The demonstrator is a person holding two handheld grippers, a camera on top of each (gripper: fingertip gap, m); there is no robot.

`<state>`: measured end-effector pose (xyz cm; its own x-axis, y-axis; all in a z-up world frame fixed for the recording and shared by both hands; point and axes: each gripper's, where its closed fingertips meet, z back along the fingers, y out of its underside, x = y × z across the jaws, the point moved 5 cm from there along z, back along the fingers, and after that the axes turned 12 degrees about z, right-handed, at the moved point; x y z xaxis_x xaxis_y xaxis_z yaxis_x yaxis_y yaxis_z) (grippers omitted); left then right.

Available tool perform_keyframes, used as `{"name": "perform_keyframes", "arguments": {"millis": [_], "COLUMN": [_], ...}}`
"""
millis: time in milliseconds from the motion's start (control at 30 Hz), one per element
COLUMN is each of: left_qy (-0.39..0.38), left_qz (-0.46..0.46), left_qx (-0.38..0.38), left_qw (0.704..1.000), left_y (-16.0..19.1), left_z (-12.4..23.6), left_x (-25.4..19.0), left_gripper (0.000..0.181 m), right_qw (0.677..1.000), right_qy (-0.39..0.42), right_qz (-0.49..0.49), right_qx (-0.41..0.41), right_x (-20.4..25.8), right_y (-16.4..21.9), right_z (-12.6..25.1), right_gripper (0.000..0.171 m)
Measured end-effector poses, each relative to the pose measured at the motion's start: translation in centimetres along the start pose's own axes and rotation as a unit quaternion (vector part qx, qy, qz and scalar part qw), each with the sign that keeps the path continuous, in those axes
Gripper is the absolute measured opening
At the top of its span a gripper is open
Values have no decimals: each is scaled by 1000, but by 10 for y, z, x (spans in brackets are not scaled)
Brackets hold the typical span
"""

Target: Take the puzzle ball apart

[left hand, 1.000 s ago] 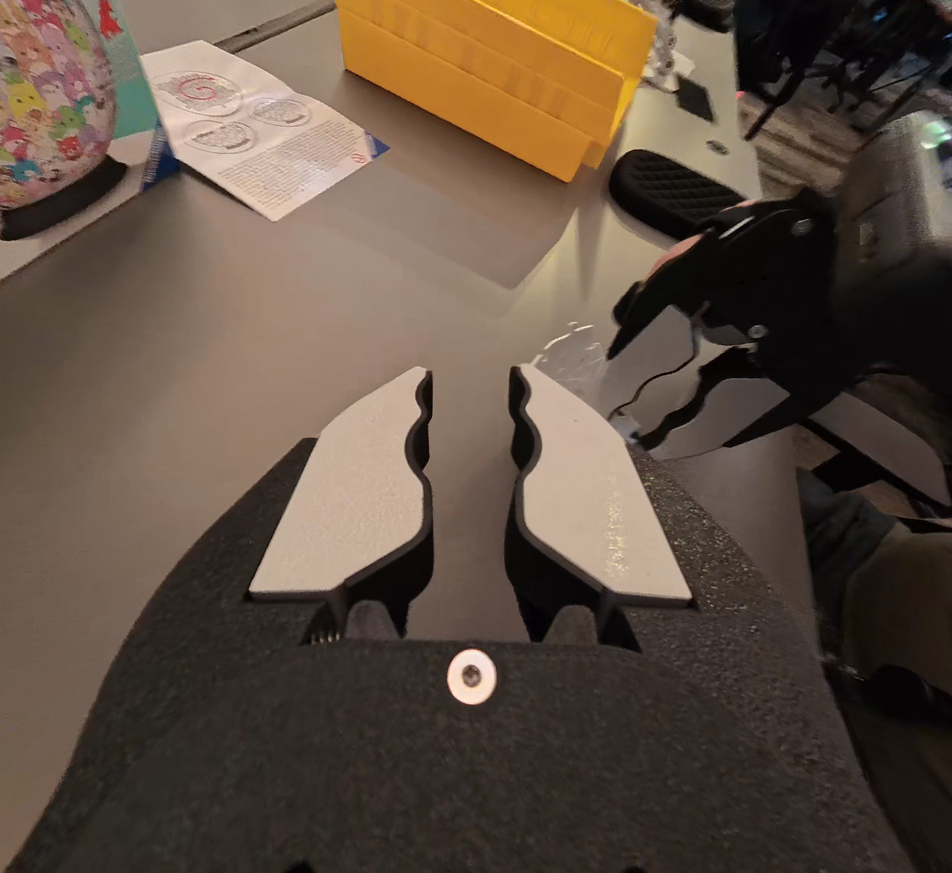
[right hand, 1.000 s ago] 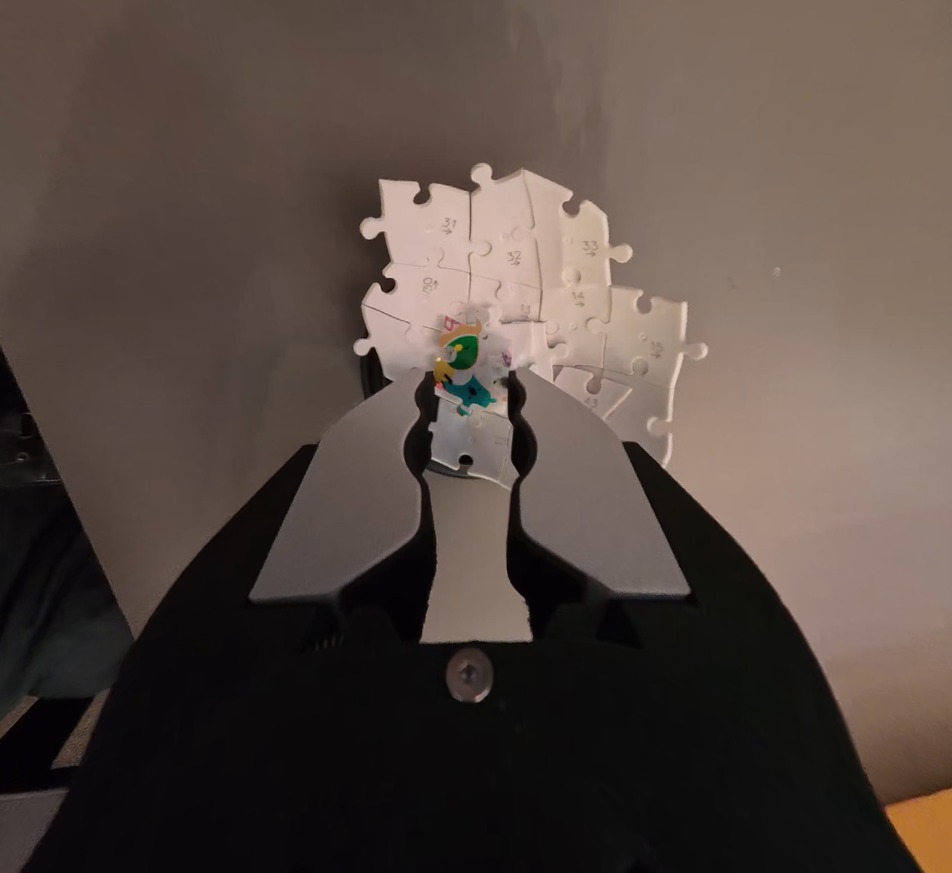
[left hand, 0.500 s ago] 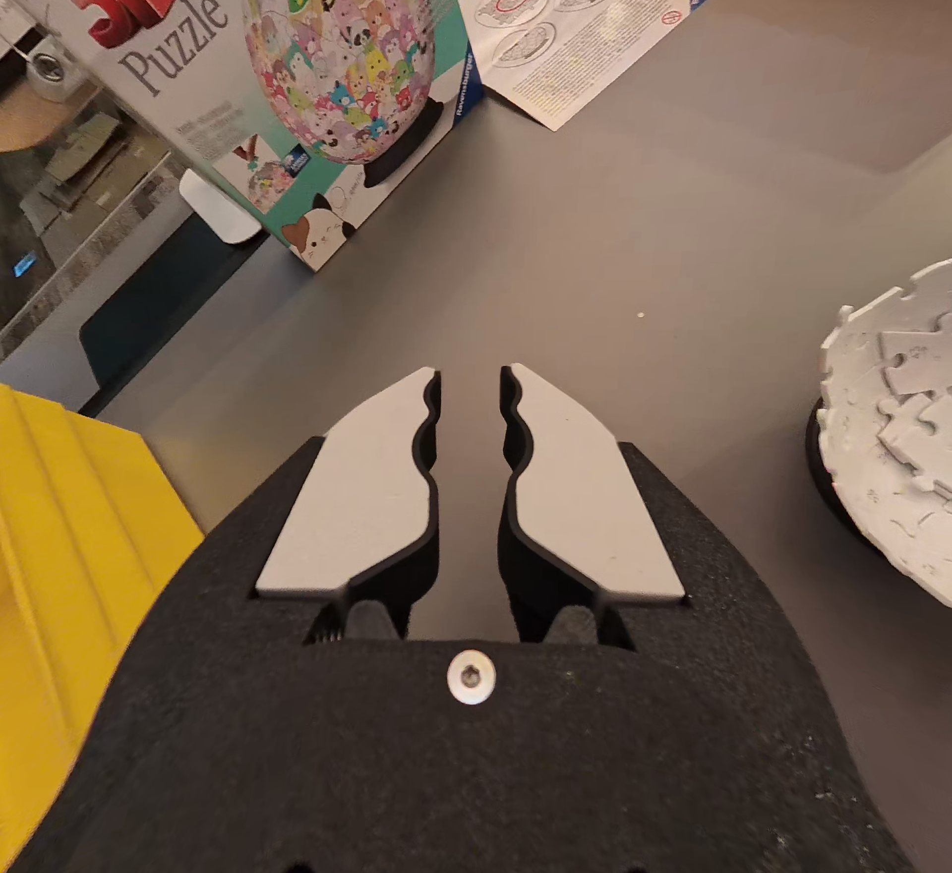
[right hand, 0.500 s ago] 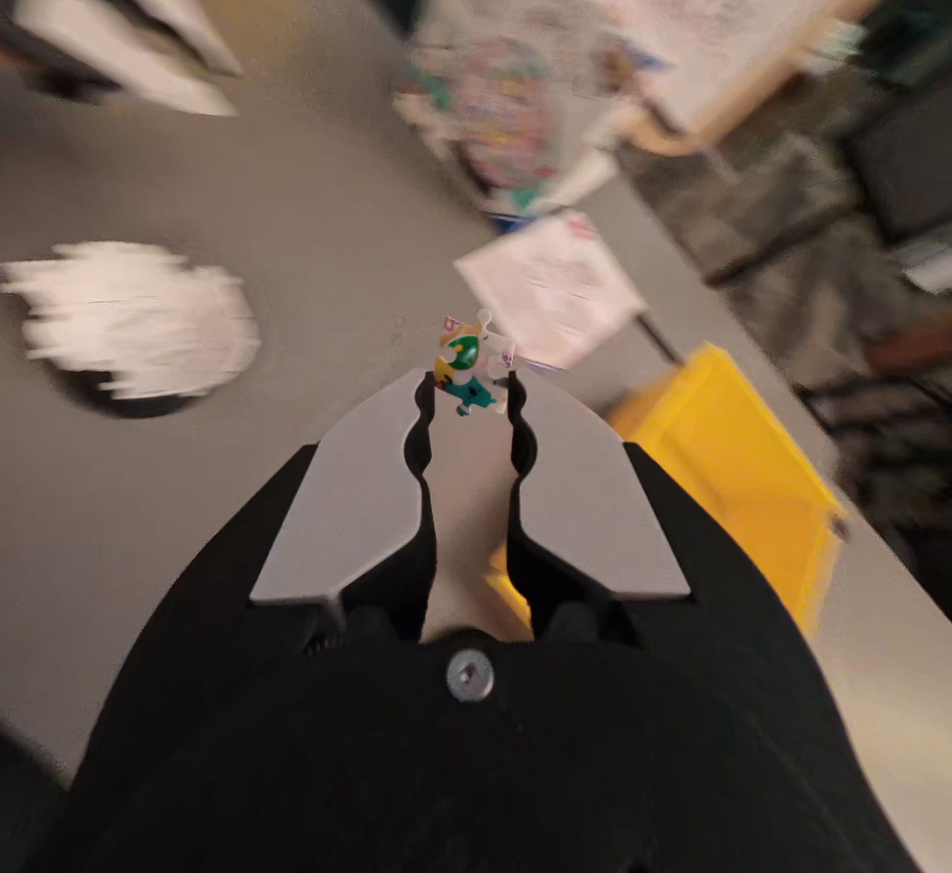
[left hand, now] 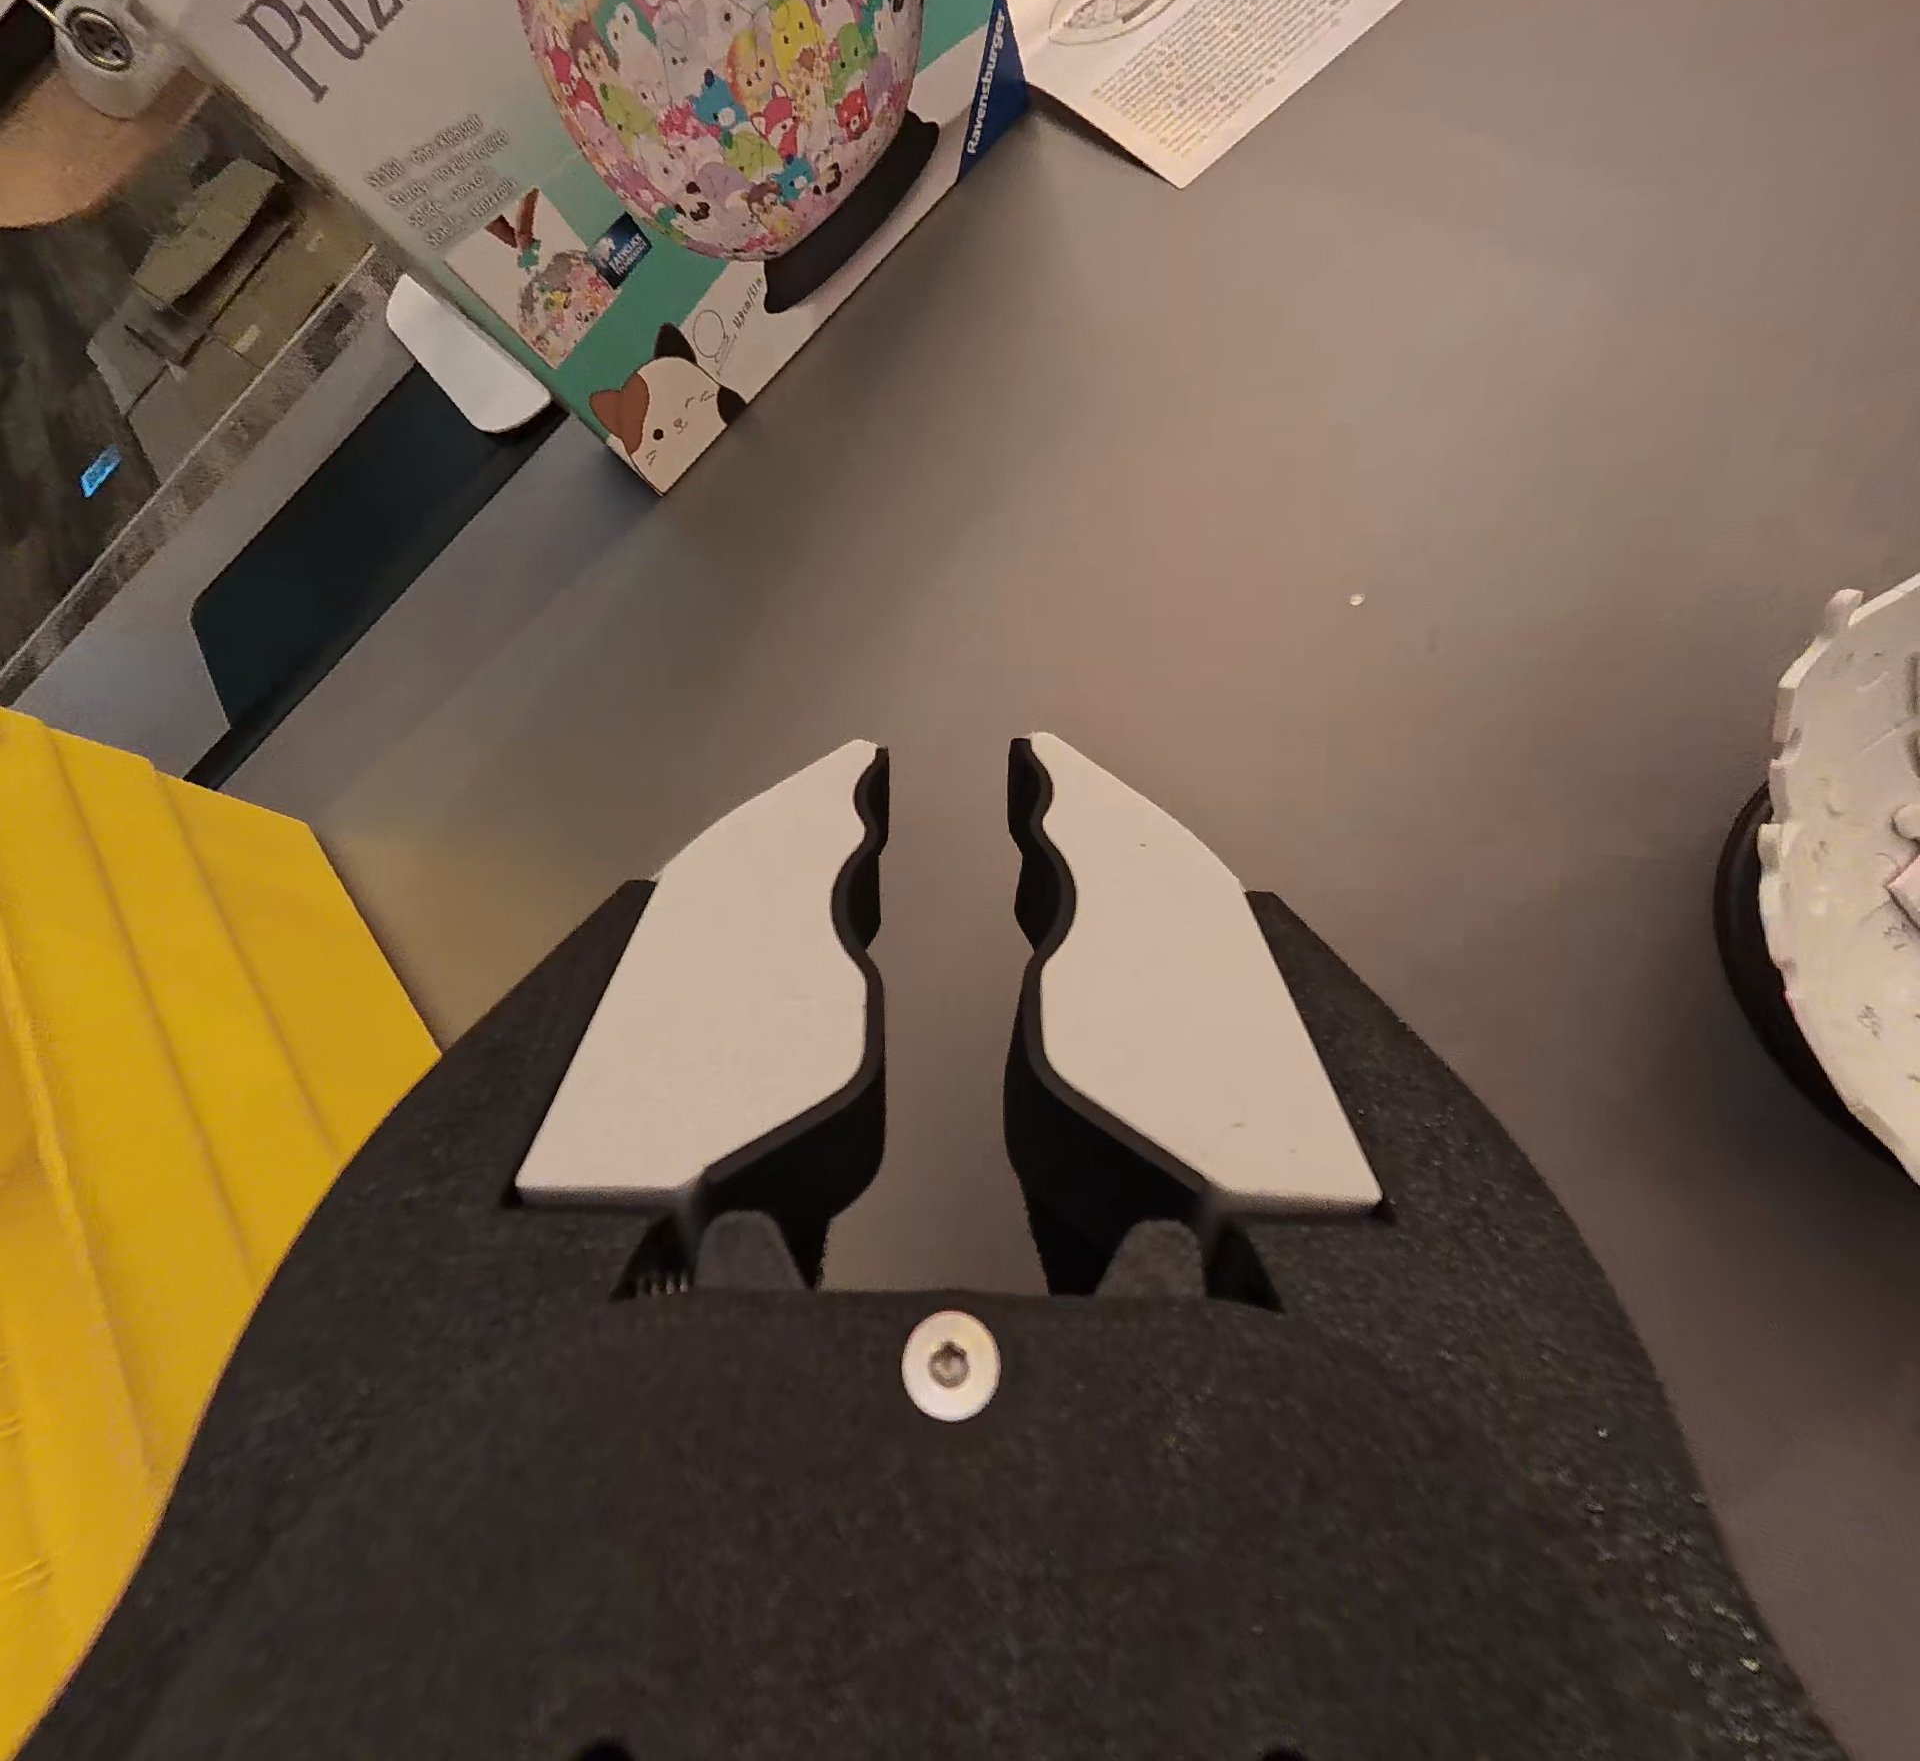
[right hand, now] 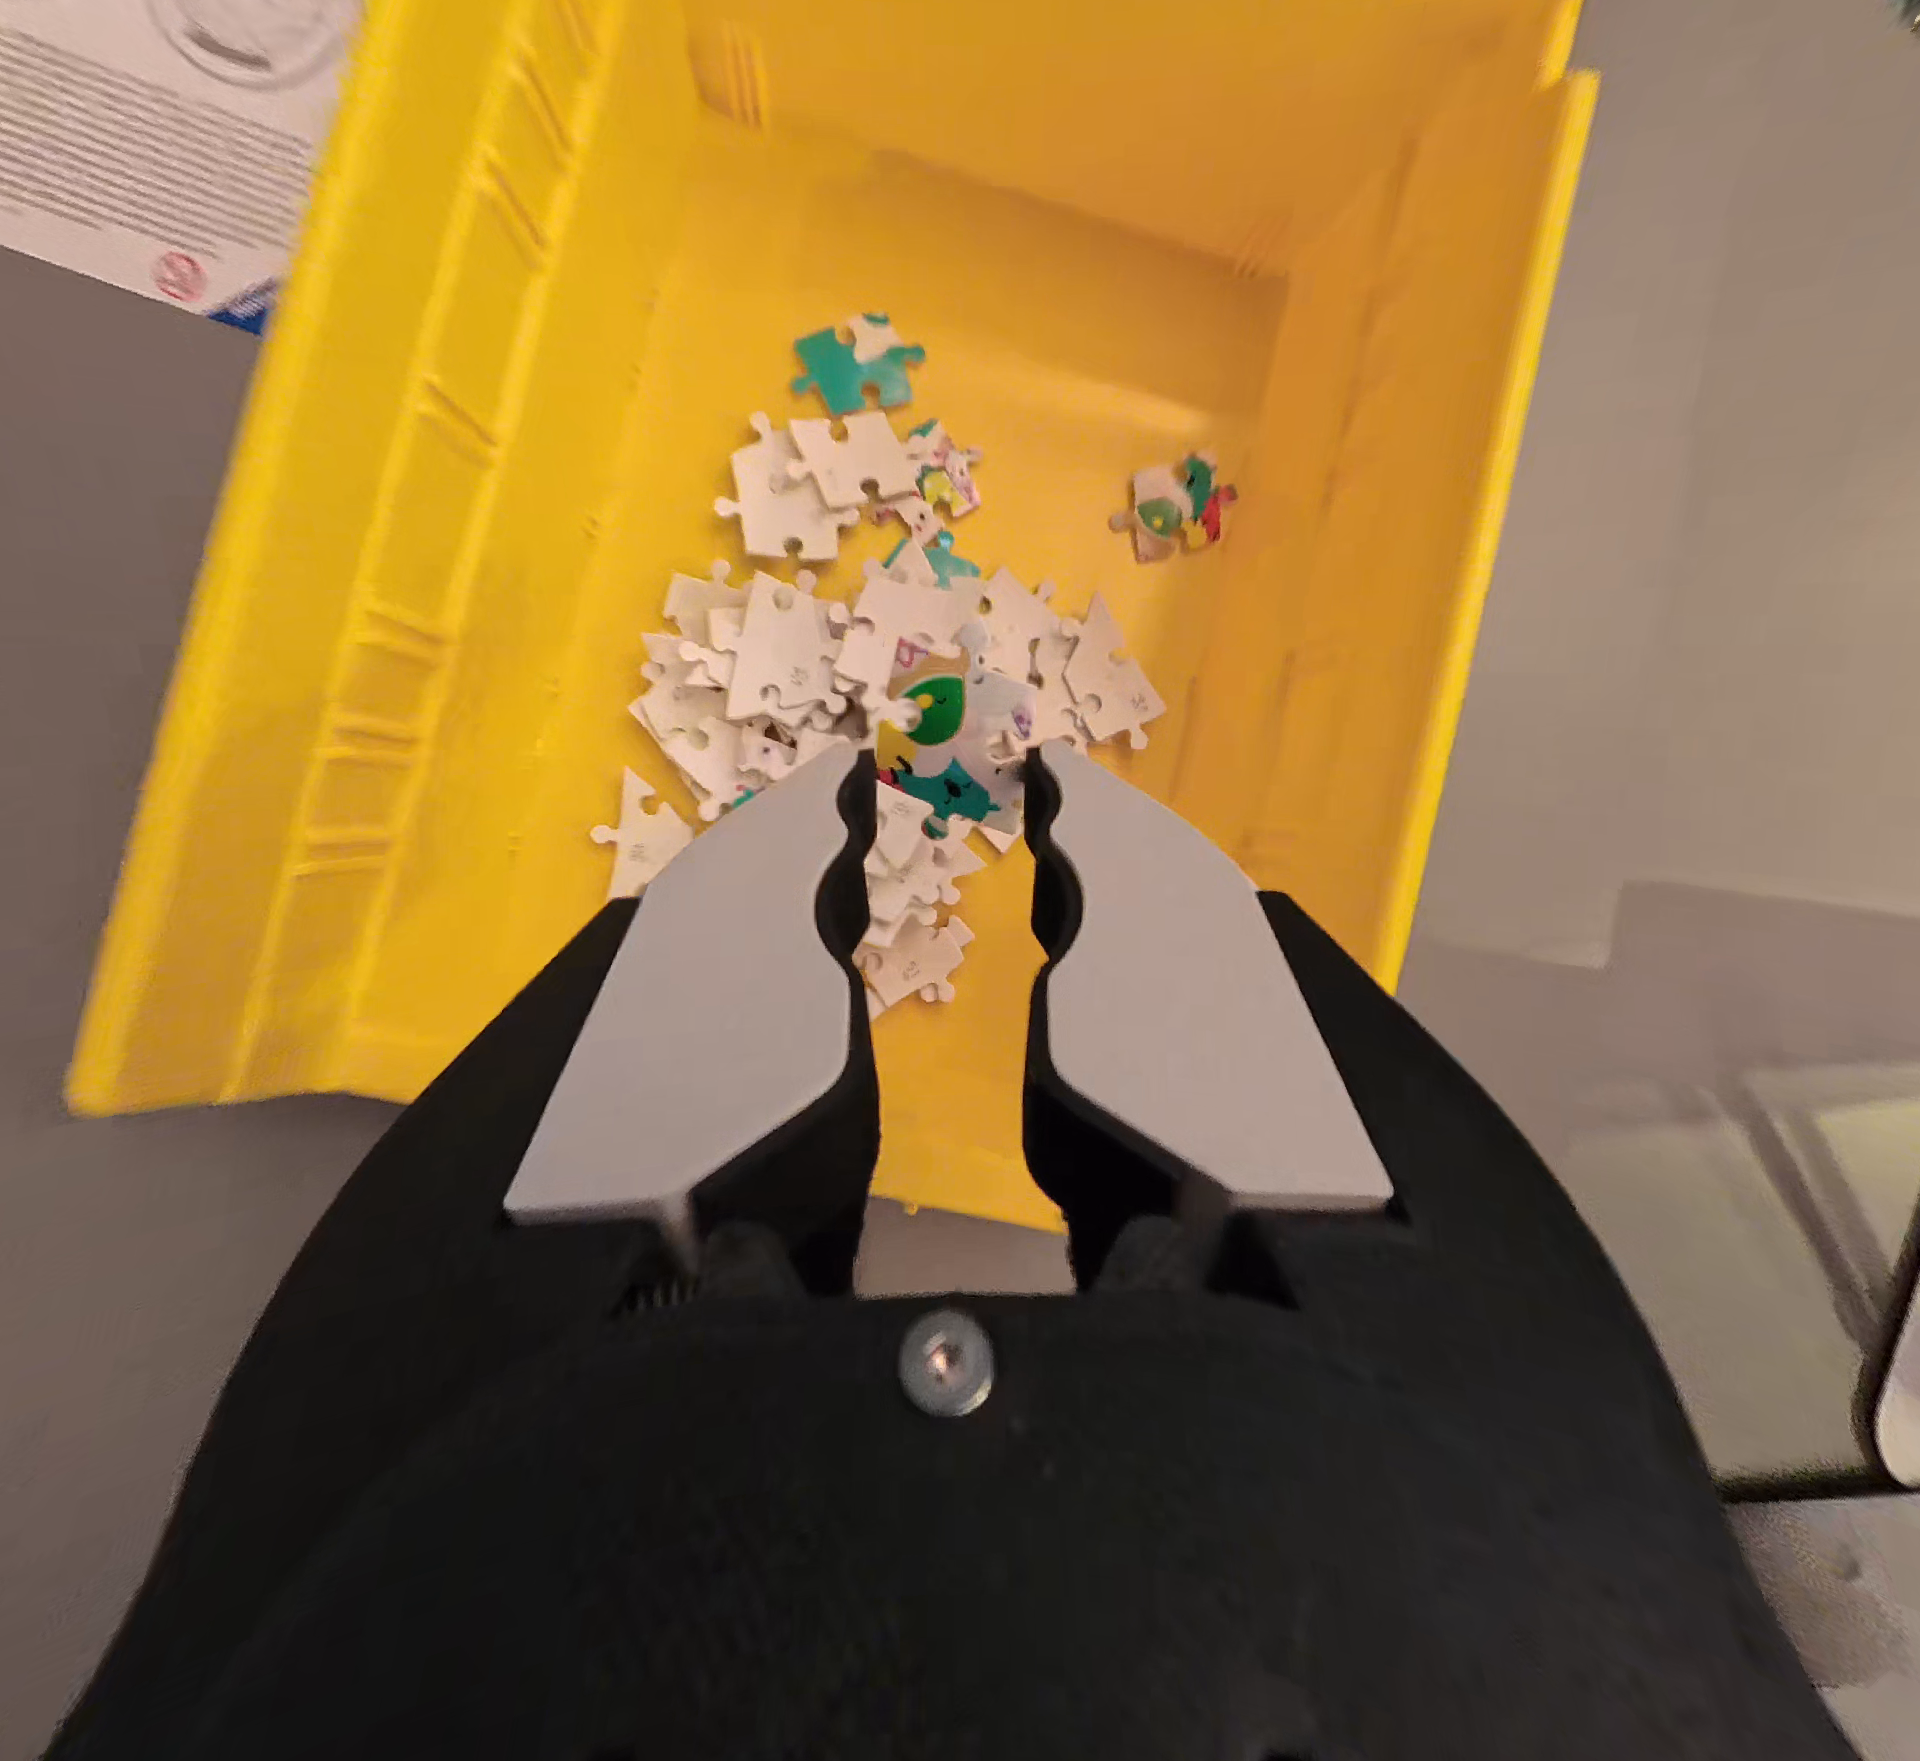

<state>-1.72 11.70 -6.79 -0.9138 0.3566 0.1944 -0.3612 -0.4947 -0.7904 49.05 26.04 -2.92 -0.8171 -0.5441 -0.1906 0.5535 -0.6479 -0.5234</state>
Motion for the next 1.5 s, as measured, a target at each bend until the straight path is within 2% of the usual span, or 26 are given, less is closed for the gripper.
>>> {"name": "perform_keyframes", "arguments": {"millis": [200,333,467,533,600,700,833,967,1133,1300,1367,1500], "left_qy": [-9,-19,-35,-42,-43,-51,-55,-57,-54,-52,-52,-50], "left_qz": [-11,-3,9,16,22,19,17,21,22,18,15,14], "left_qx": [1,-5,0,-5,-11,-16,-21,-23,-22,-12,-13,-12], "left_qw": [1000,1000,999,999,999,998,998,998,998,998,998,999], "left_y": [0,-2,0,-1,-3,-4,-5,-6,-6,-3,-4,-3], "left_z": [0,2,2,4,6,8,10,12,11,8,9,8], "left_x": [-3,0,6,9,10,11,13,16,16,14,13,13], "left_gripper": [22,22,23,24,24,24,24,24,24,24,24,24], "right_qw": [998,998,993,985,977,964,934,906,865,857,862,849], "right_qy": [-20,-5,93,133,139,57,-64,-147,-246,-260,-241,-205], "right_qz": [6,31,78,104,137,196,264,322,386,423,429,479], "right_qx": [53,53,19,-32,-88,-168,-231,-233,-205,-134,-116,-89], "right_x": [0,6,14,30,60,129,217,287,364,406,412,420], "right_y": [15,19,0,-21,-45,-74,-92,-85,-52,-22,-19,-17], "right_z": [-37,-40,-4,27,58,87,104,104,86,50,37,13], "right_gripper": [29,33,37,39,40,40,39,39,36,36,36,36]}}
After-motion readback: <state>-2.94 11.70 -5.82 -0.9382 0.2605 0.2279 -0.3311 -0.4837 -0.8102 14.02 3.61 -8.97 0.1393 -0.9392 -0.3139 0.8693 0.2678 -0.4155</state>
